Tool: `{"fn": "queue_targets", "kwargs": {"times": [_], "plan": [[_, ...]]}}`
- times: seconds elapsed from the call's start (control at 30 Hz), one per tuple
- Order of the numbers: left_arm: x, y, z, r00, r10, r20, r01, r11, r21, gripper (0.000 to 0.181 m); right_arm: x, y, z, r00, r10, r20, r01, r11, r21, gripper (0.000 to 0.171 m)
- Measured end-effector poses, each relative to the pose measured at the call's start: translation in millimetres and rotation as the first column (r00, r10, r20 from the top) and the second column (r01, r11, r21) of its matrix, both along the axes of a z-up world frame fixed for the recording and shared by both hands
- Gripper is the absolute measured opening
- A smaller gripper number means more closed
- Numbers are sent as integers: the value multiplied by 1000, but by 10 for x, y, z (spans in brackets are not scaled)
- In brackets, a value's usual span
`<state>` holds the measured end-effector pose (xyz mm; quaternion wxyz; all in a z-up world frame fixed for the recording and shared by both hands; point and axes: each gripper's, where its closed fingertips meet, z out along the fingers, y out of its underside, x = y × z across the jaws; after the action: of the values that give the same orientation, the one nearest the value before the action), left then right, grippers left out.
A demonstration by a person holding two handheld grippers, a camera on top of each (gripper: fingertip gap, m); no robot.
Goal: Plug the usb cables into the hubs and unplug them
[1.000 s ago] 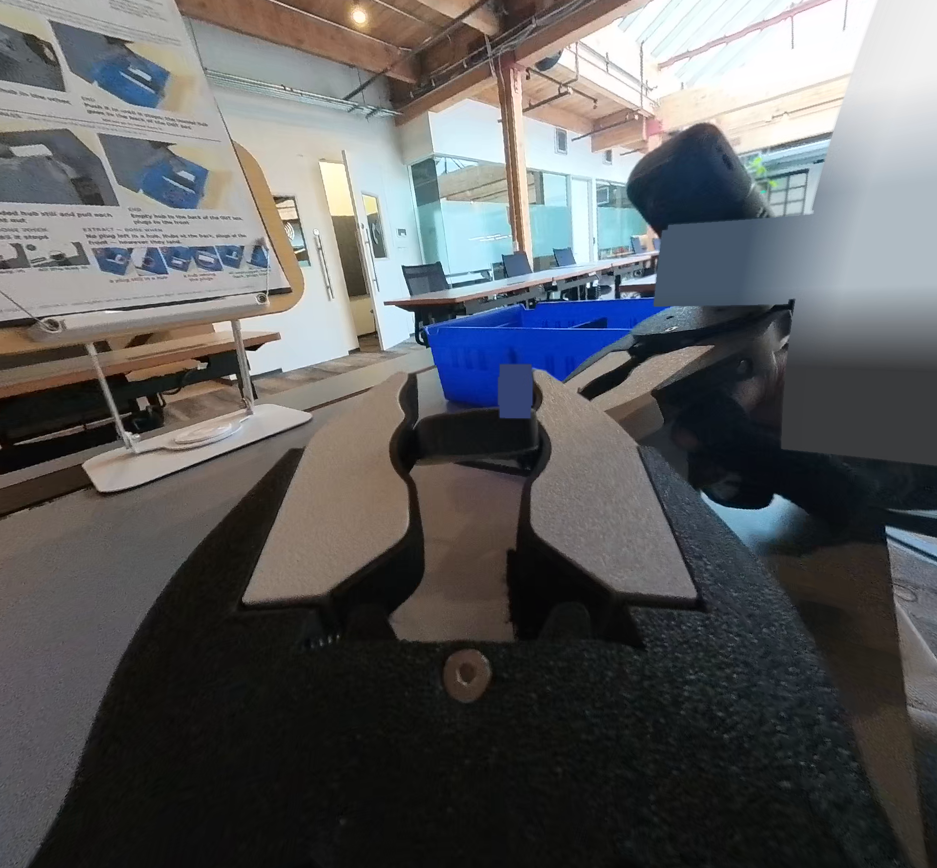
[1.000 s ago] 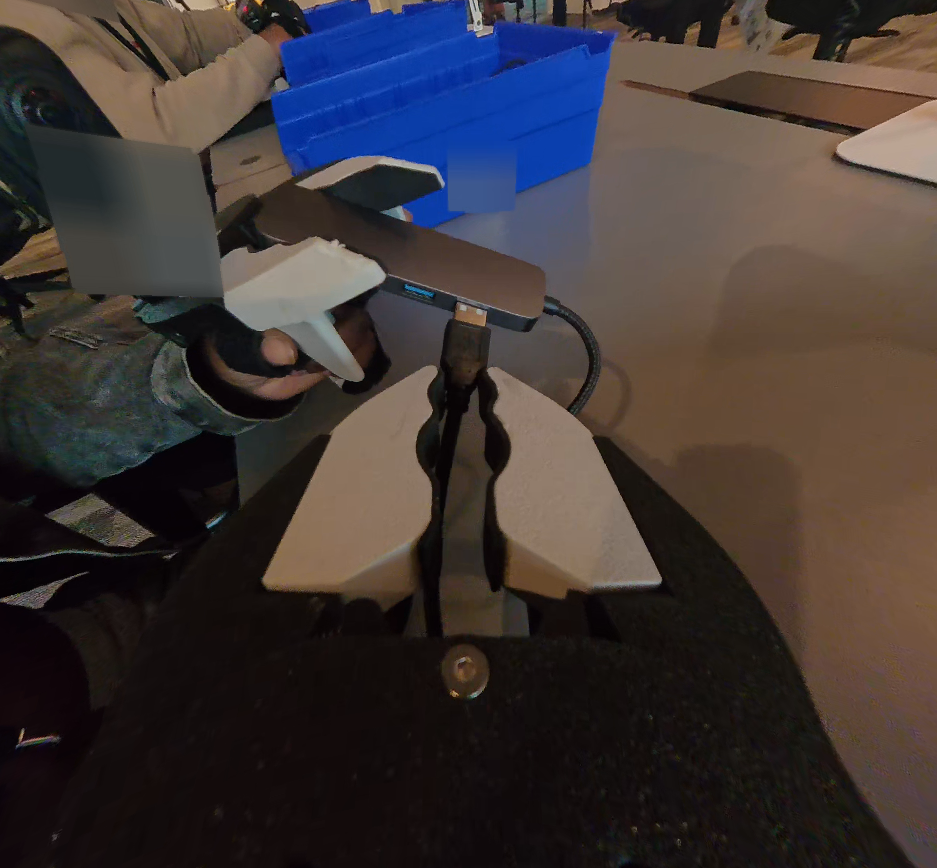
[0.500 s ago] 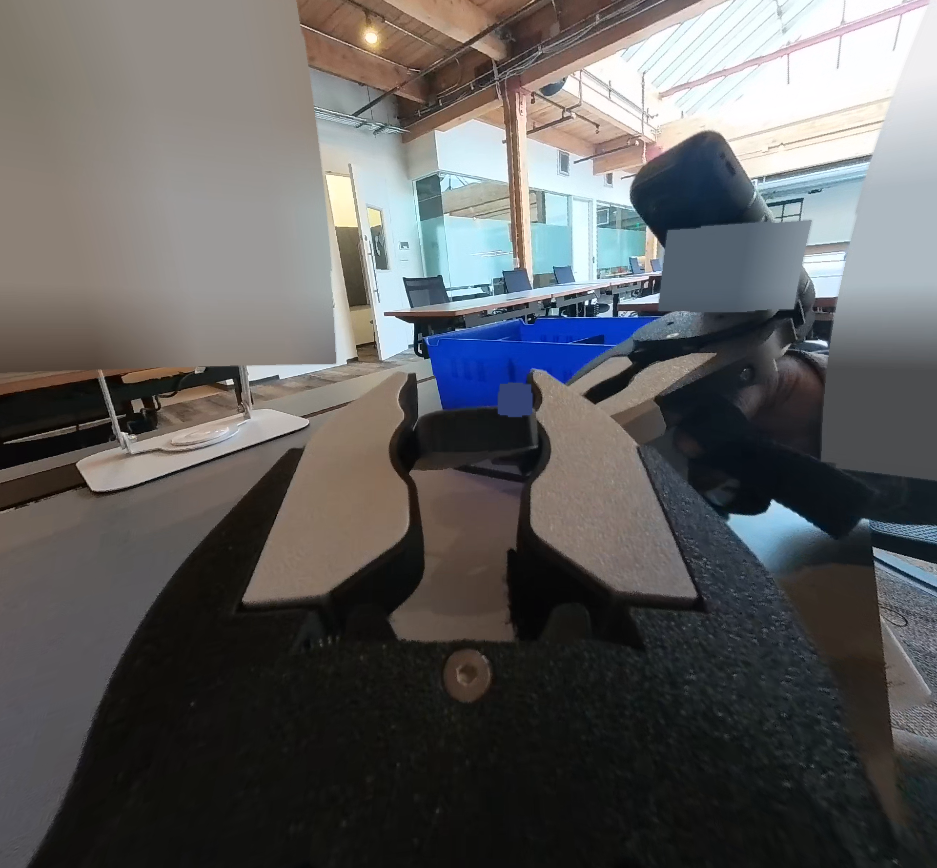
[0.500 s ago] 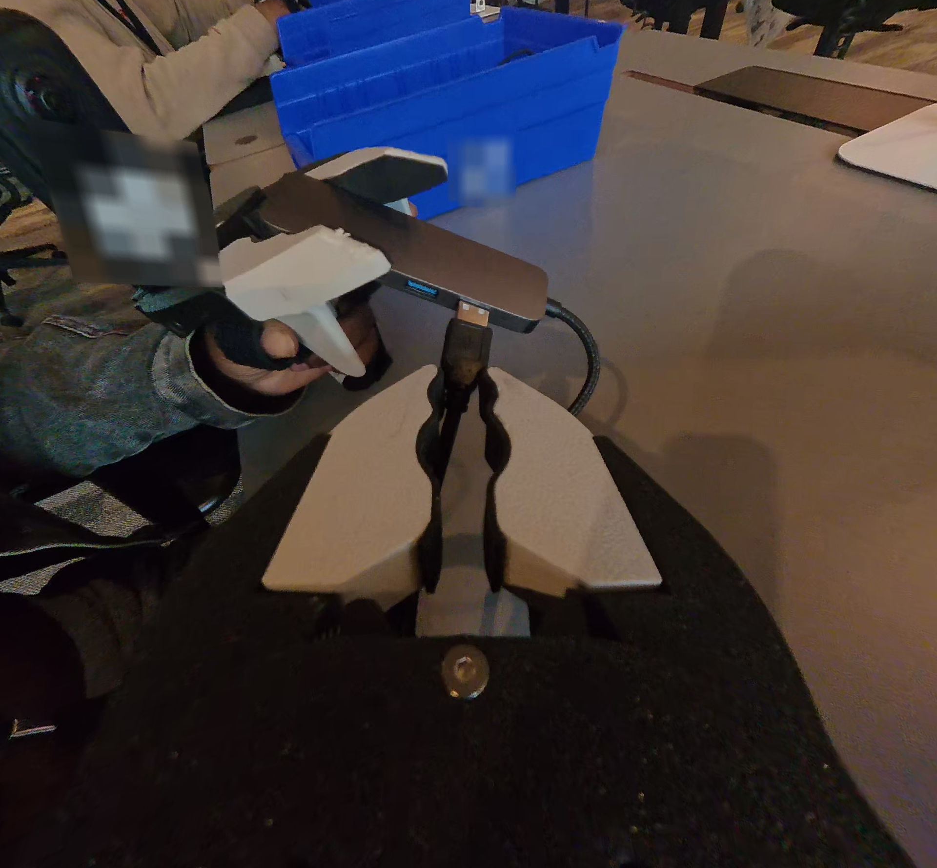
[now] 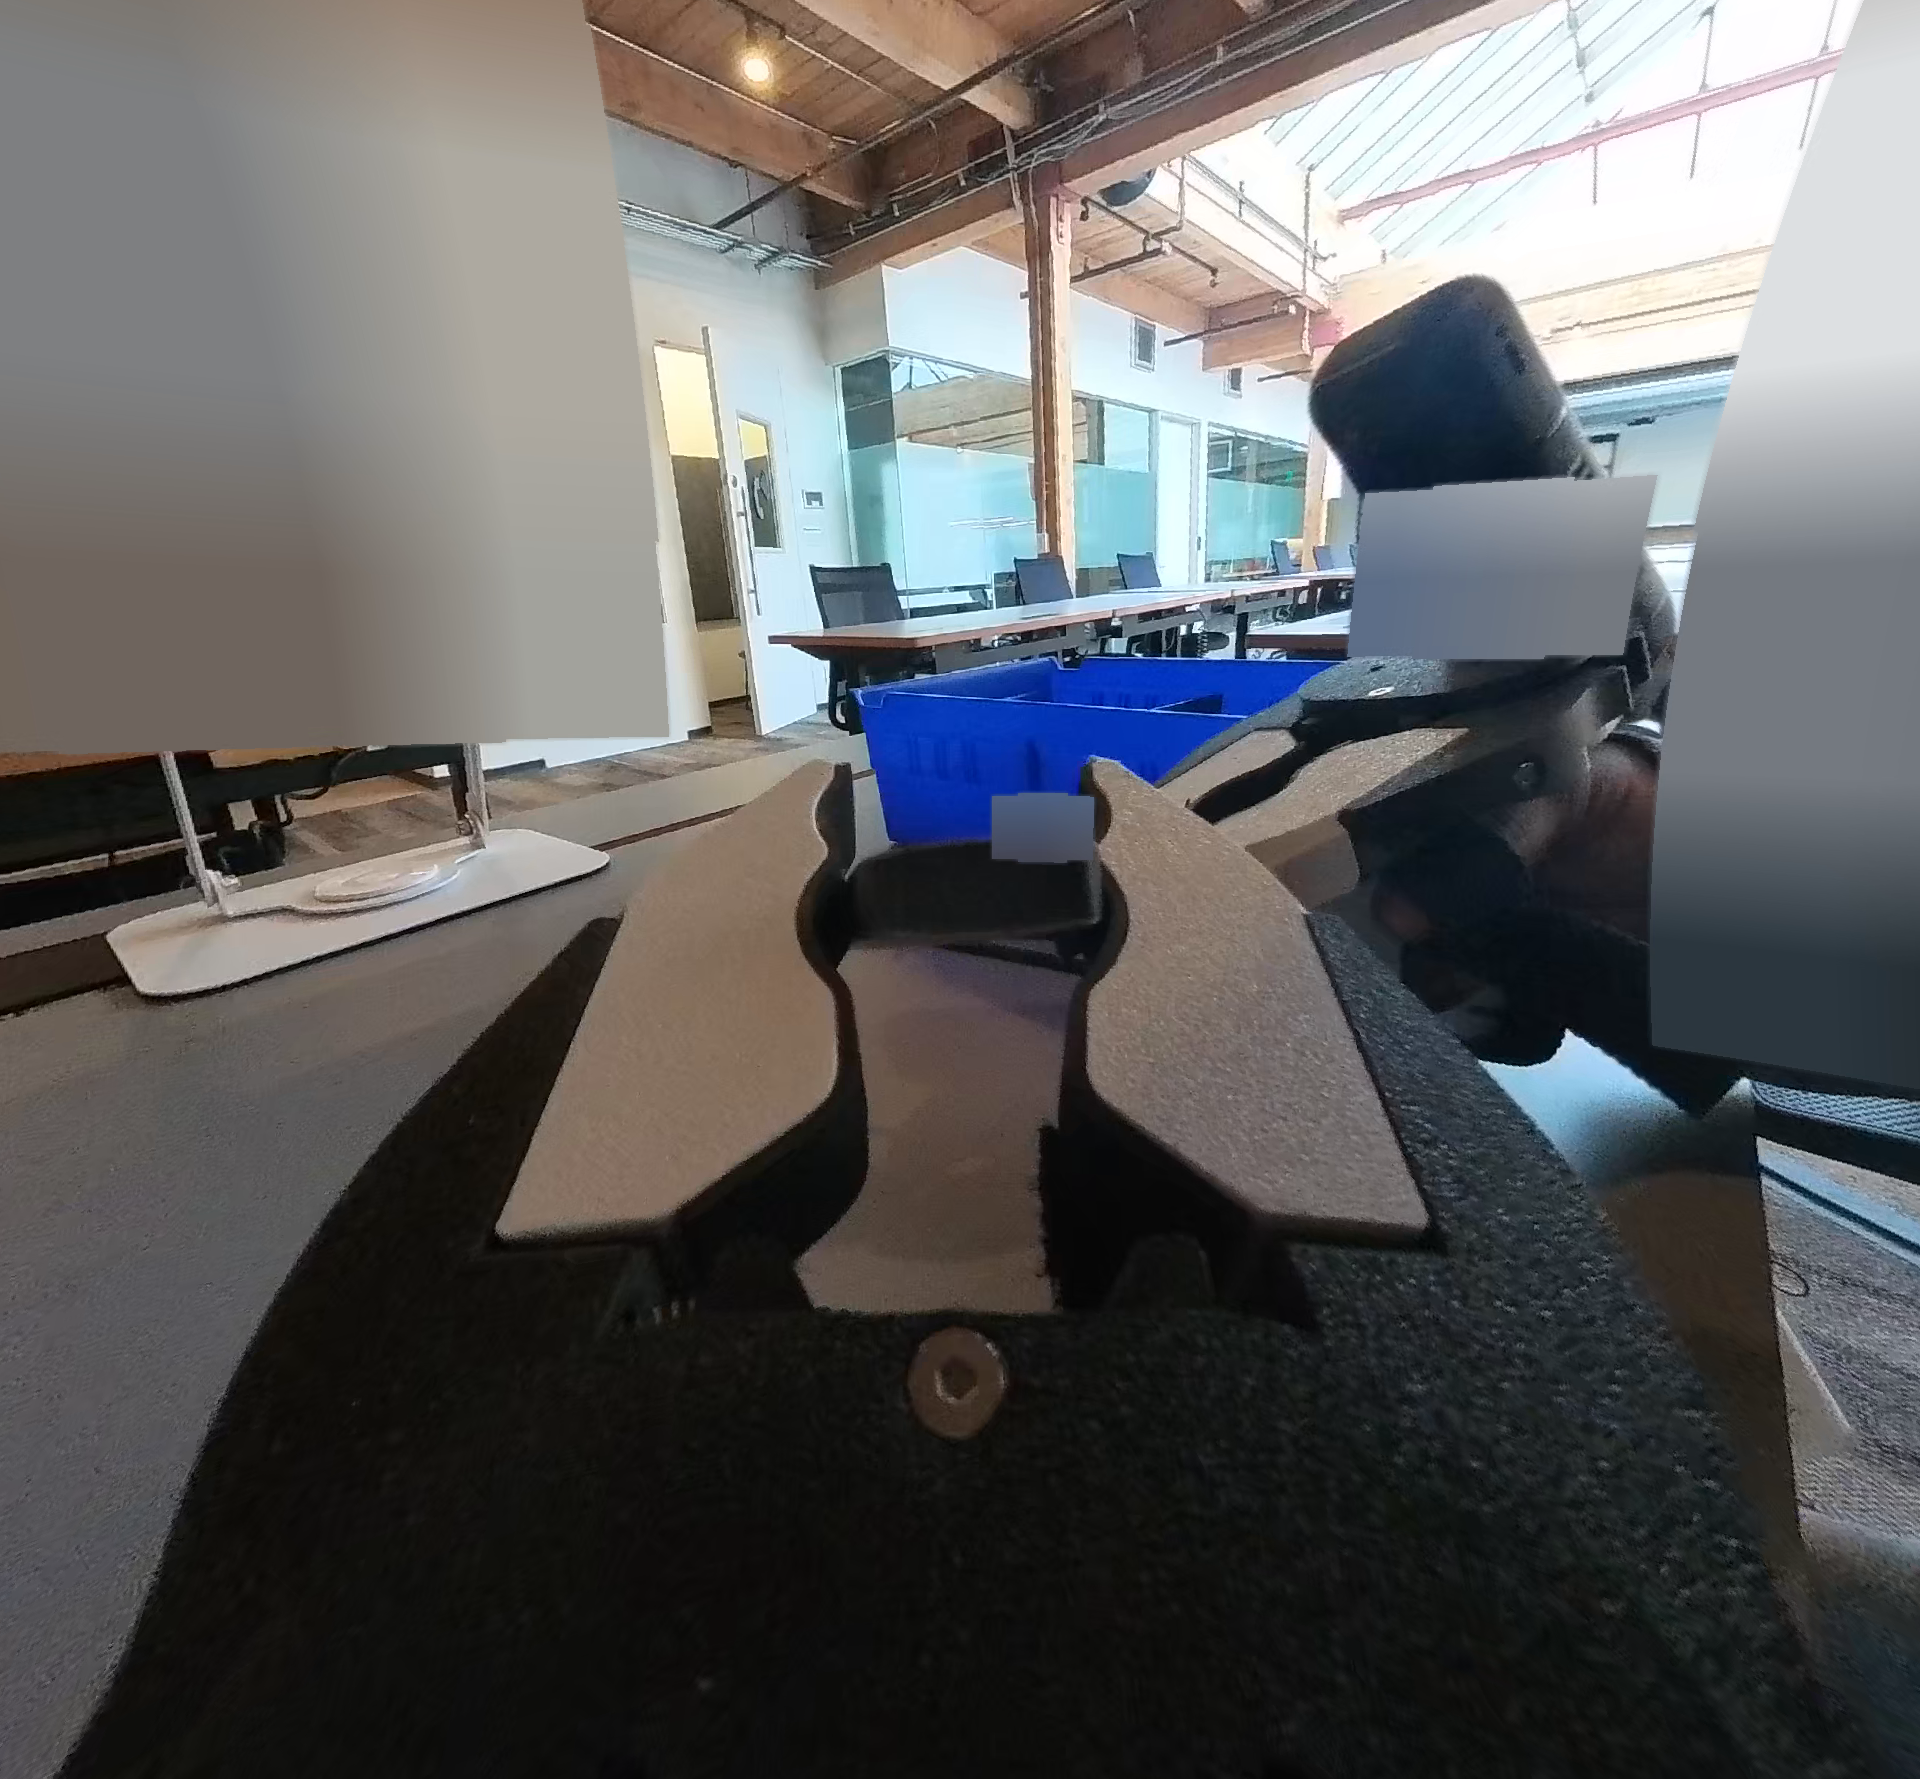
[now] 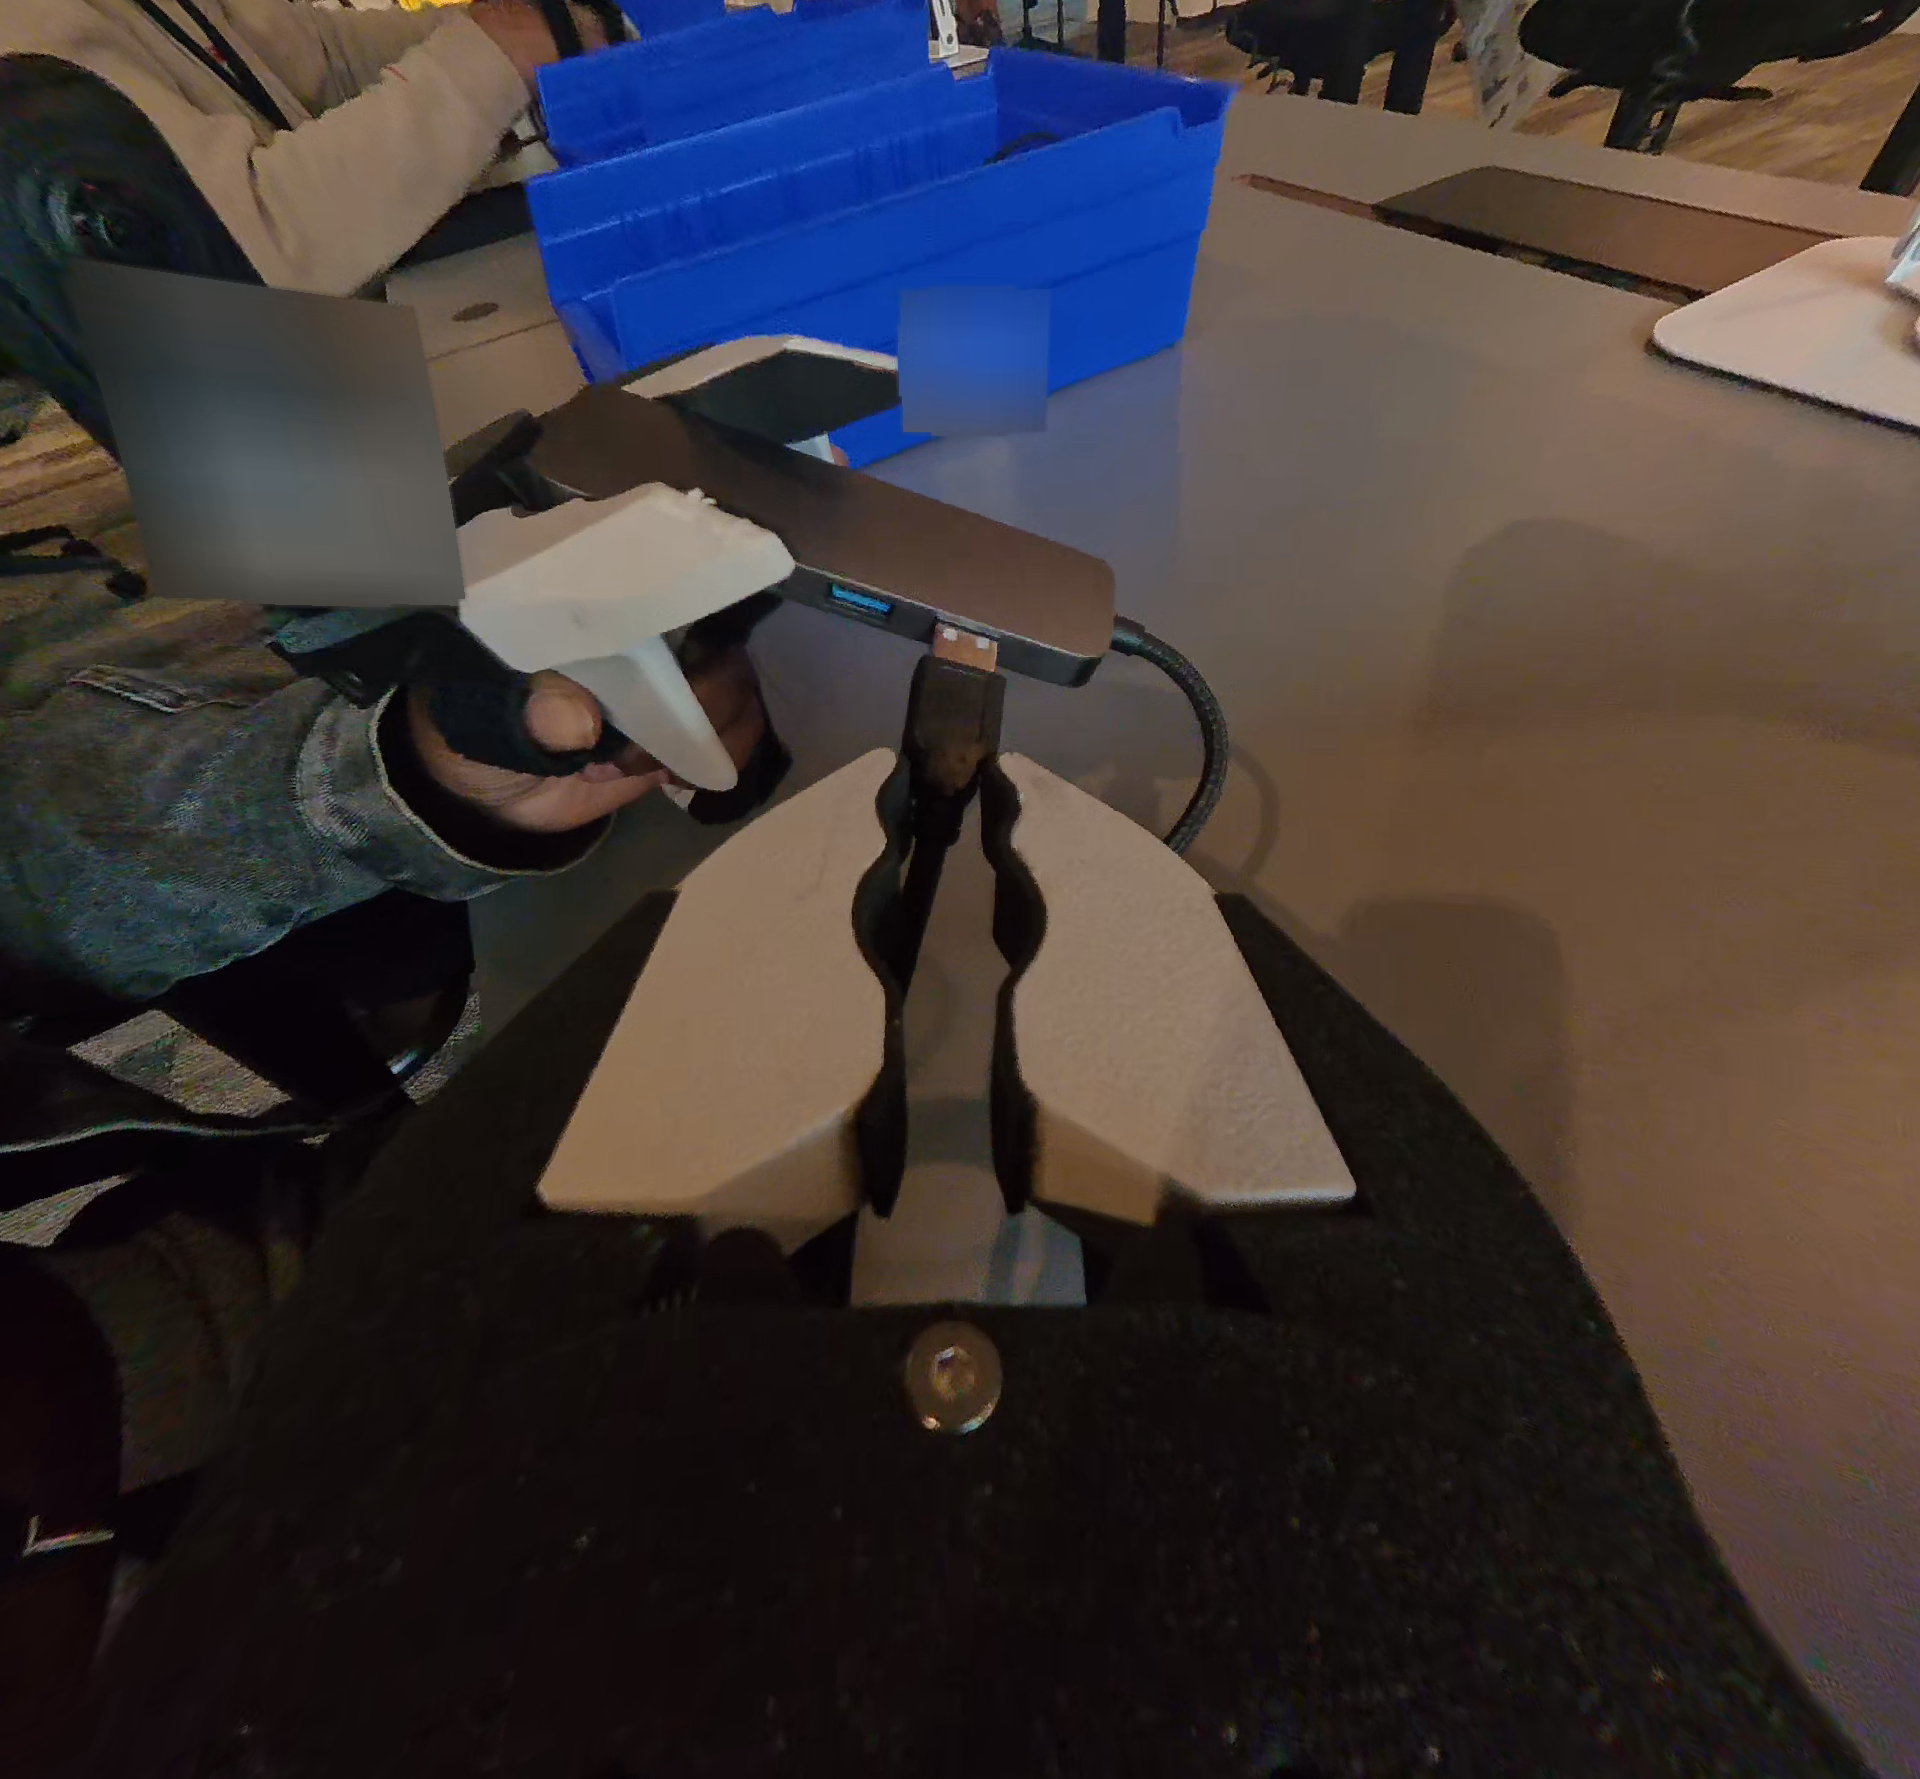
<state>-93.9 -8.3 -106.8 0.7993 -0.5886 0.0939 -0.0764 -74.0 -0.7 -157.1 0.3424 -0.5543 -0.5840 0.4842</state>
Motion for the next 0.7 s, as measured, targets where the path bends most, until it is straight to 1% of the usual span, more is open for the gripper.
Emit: {"fn": "queue_targets", "kwargs": {"times": [0.2,0.27,0.37,0.47,0.57,0.7], "plan": [[-3,16,-8,1000,-15,23,15,1000,-10,41,0,38,35,1000,-15,-5,15,1000,12,11],[12,16,-16,999,-40,22,40,999,-18,41,13,33,42,1000,-13,3,12,999,32,11],[30,-27,33,995,-89,35,89,996,11,41,31,-6,105,1000,-8,-10,8,999,48,12],[72,-65,53,993,-117,-7,117,993,29,42,52,-29,110,1000,-10,3,10,996,84,12],[79,-53,37,993,-114,-9,114,993,25,42,59,-4,119,1000,-24,1,23,996,90,12],[137,-30,-4,989,-67,-131,69,998,14,42,56,22,32,999,-33,36,30,996,83,12]]}}
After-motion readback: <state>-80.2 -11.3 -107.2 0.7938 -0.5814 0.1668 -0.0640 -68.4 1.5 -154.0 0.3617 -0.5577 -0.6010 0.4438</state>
